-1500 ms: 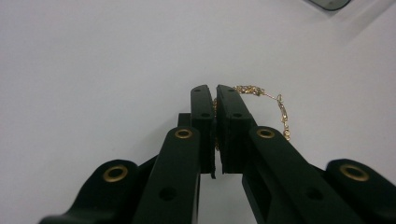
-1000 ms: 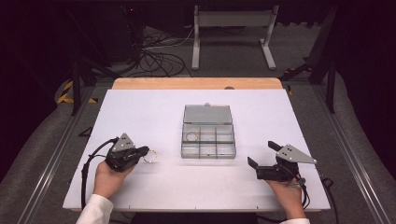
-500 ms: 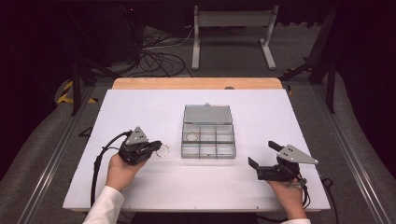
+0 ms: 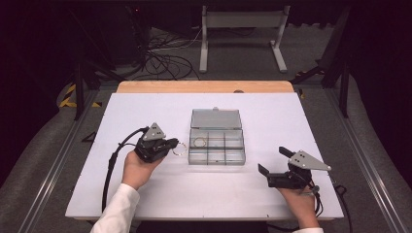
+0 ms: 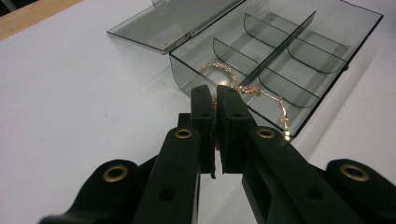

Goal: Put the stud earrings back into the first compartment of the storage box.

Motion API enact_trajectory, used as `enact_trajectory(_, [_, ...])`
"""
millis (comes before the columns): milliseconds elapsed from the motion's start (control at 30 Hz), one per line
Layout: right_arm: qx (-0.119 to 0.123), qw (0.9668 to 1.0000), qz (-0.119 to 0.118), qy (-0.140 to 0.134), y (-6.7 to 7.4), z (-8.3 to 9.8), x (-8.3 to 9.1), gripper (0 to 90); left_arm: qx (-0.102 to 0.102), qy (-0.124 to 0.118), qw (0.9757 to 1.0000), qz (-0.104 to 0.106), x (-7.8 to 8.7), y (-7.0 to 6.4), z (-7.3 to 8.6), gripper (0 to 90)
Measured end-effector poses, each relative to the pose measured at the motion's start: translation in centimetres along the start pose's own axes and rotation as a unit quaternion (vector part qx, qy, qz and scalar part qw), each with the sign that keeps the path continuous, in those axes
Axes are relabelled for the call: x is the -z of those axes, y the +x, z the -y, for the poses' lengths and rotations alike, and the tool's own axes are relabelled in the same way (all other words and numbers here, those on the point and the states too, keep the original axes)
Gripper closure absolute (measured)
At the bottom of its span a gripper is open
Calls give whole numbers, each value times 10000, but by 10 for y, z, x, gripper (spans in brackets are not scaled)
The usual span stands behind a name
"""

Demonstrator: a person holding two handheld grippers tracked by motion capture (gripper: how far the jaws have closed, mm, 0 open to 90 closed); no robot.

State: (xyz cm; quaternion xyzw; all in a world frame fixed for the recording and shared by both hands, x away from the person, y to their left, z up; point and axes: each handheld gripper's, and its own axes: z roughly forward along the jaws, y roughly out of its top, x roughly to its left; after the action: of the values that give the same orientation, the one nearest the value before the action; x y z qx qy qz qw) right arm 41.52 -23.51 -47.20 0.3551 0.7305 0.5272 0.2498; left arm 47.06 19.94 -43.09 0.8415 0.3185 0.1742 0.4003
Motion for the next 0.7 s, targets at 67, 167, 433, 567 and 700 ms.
enact_trajectory(67, [-1, 10000, 2, -3, 0, 0, 0, 14, 8, -7, 10000, 3, -3, 0, -3, 865])
enact_trajectory(167, [4, 10000, 16, -1, -1, 0, 0, 14, 33, -29, 10000, -1, -7, 0, -8, 865])
enact_trajectory(433, [43, 10000, 36, 10, -1, 0, 0, 14, 53, -45, 10000, 30, -18, -1, -18, 865])
enact_trajectory(567, [33, 10000, 43, 14, -1, 0, 0, 13, 26, -54, 10000, 42, -24, -1, -23, 865])
enact_trajectory(700, [29, 10000, 30, 18, -2, 0, 0, 14, 1, -43, 10000, 32, -29, -2, -27, 865])
